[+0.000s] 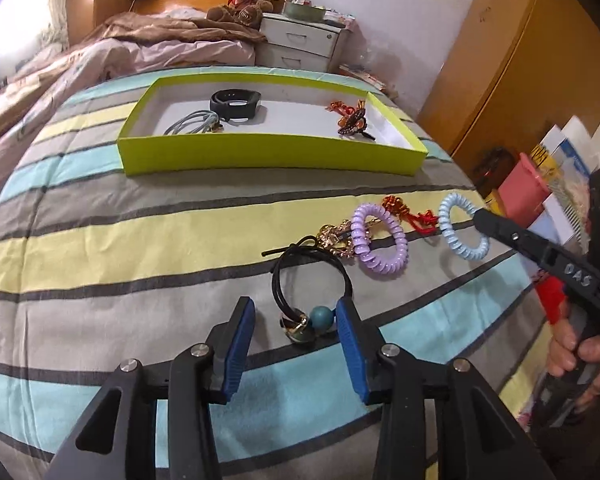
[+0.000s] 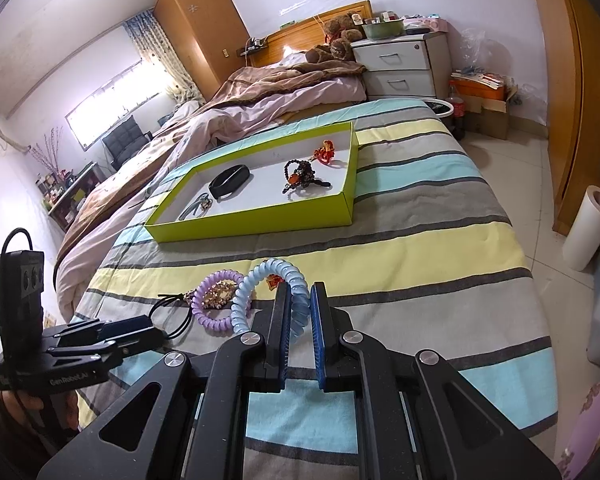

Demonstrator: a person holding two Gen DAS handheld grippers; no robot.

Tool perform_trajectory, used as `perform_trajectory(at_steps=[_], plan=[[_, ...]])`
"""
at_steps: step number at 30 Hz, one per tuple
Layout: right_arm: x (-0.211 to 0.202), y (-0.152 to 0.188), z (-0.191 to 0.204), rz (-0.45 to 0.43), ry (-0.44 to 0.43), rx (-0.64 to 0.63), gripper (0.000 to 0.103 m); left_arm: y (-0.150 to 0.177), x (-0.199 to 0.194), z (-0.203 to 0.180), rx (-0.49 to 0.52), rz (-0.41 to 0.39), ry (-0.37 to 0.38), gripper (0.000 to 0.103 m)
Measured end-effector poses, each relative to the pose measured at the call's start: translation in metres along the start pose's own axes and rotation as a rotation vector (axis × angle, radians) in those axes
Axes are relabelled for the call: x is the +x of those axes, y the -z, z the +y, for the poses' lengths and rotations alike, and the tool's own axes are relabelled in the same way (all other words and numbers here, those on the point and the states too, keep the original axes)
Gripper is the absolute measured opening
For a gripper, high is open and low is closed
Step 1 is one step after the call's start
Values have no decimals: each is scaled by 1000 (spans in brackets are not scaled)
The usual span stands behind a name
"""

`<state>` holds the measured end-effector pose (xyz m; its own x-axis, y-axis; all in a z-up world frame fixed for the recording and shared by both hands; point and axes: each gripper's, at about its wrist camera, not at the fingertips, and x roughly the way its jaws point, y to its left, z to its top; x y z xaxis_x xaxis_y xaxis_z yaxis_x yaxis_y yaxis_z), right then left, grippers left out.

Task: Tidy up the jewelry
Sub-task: 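Carry the black hair tie with the left tool while the right tool carries the blue coil into the box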

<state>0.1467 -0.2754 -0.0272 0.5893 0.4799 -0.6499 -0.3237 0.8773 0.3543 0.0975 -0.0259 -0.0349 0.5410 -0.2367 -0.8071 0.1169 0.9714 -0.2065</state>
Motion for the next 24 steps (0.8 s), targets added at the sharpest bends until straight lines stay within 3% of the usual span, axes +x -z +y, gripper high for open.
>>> perform_trajectory(at_steps=[3, 6, 13, 24], plan=[[0, -1, 0, 0, -1, -2, 10, 1, 2, -9, 51, -5, -53, 40], [0, -1, 1, -1, -1, -2, 10, 3, 2, -12, 92, -11, -110, 24], [0, 0, 1, -1, 2, -3, 10, 2, -4, -3, 67, -22, -69, 18], [-1, 0, 0, -9, 1, 3, 10, -3, -22, 18, 17, -75, -39, 17]])
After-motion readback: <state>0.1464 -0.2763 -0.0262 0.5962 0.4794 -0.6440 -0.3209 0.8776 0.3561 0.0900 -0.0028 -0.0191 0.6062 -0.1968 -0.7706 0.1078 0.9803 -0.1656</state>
